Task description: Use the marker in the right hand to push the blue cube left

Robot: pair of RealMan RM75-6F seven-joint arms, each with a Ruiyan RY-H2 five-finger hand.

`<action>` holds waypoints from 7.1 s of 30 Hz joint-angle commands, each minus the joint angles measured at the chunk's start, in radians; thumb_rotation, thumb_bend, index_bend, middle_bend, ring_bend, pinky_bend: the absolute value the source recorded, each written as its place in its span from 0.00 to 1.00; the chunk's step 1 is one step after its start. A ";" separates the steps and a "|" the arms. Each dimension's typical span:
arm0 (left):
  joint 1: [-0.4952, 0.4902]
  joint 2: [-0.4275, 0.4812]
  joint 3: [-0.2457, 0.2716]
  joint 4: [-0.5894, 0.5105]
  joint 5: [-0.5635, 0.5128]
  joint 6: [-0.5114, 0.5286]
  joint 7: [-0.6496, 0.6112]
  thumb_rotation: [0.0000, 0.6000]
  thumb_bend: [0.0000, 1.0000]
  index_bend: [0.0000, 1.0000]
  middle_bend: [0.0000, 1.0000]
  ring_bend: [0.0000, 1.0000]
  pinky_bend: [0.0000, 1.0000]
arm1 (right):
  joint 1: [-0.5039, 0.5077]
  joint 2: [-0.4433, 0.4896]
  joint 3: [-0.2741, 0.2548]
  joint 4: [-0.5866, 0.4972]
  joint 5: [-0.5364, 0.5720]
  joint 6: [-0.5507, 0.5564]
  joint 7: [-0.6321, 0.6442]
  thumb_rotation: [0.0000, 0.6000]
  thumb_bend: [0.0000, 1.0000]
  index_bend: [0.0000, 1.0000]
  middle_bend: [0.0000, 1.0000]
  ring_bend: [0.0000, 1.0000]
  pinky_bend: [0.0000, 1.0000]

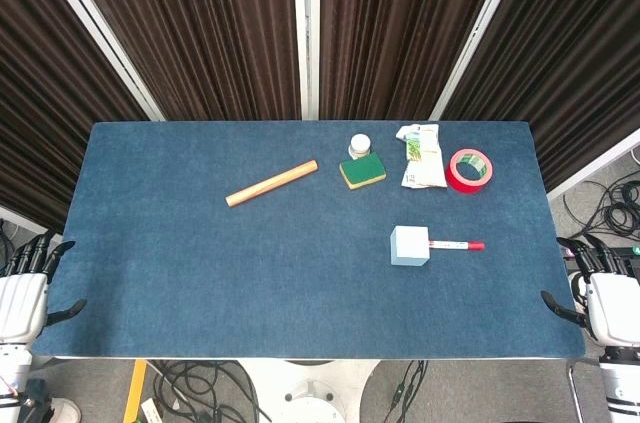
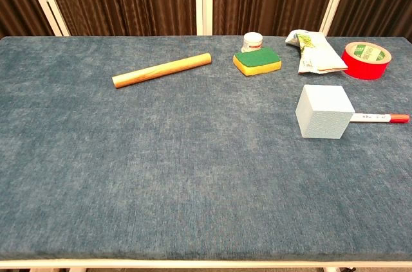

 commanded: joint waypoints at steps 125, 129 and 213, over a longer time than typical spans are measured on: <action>0.058 0.005 0.010 0.017 -0.023 0.008 -0.047 1.00 0.05 0.24 0.14 0.06 0.12 | 0.582 -0.500 0.060 0.411 0.201 -0.653 -0.324 1.00 0.33 0.58 0.56 0.30 0.25; 0.061 0.005 0.011 0.022 -0.024 0.008 -0.051 1.00 0.05 0.24 0.14 0.06 0.12 | 0.608 -0.517 0.067 0.382 0.210 -0.659 -0.373 1.00 0.33 0.58 0.56 0.30 0.25; 0.065 0.006 0.015 0.037 -0.005 0.014 -0.072 1.00 0.05 0.24 0.14 0.06 0.12 | 0.937 -0.793 0.169 0.288 0.743 -0.576 -0.950 1.00 0.33 0.60 0.56 0.31 0.23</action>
